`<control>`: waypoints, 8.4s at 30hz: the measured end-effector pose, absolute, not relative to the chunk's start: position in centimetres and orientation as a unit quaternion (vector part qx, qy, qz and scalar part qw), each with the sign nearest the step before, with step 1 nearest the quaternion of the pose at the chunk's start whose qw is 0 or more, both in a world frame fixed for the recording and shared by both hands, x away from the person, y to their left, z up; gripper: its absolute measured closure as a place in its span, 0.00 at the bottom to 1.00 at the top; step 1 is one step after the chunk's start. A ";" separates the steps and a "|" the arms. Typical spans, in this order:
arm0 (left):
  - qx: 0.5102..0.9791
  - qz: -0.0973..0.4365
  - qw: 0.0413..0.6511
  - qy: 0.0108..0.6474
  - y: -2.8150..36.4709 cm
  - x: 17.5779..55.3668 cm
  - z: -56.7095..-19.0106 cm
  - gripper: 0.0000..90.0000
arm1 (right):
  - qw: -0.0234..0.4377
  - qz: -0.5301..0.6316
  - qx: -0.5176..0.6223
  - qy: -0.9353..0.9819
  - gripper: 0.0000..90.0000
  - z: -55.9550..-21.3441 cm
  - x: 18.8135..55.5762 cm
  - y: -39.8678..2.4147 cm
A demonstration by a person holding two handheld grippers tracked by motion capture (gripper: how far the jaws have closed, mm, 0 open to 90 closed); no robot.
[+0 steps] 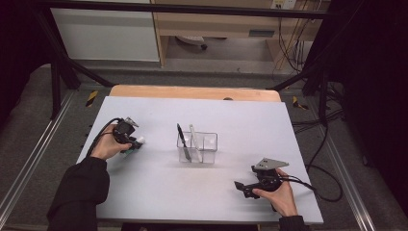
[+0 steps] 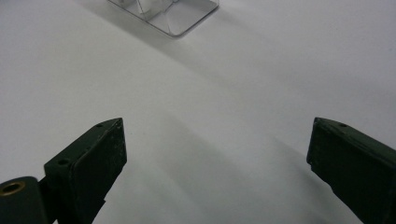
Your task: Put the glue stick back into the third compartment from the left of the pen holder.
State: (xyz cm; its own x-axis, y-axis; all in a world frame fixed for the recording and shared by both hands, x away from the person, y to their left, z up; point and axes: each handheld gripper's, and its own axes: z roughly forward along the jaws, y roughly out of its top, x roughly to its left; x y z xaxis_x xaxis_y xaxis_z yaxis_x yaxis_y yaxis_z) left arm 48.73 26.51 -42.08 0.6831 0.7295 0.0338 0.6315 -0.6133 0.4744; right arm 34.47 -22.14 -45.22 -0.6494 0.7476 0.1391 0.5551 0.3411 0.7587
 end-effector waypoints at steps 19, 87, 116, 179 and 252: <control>0.859 0.143 0.283 0.401 26.9 45.8 -39.6 0.73 | 0.121 0.409 0.400 0.811 0.05 -45.1 34.5 -22.3; 0.767 0.189 0.517 0.329 17.5 38.4 -31.9 0.73 | 0.125 0.392 0.381 0.828 0.03 -45.2 34.5 -22.5; 0.769 0.179 0.539 0.293 9.0 39.9 -31.3 0.72 | 0.127 0.394 0.381 0.827 0.03 -45.1 34.5 -22.6; 0.775 0.141 0.530 0.314 3.9 43.9 -38.6 0.72 | 0.124 0.390 0.374 0.832 0.03 -45.2 34.5 -22.6; 0.836 0.135 0.379 0.374 26.3 34.8 -44.7 0.08 | 0.123 0.390 0.376 0.832 0.03 -45.1 34.4 -22.7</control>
State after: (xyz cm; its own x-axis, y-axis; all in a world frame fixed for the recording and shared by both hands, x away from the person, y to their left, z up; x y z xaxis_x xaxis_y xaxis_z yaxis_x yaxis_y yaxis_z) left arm 34.82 26.33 -44.65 0.6839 0.7273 -0.0568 0.5221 -0.4336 0.7345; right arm 34.36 -22.70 -45.10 -0.6872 0.7211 0.0880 0.5291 0.4138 0.7408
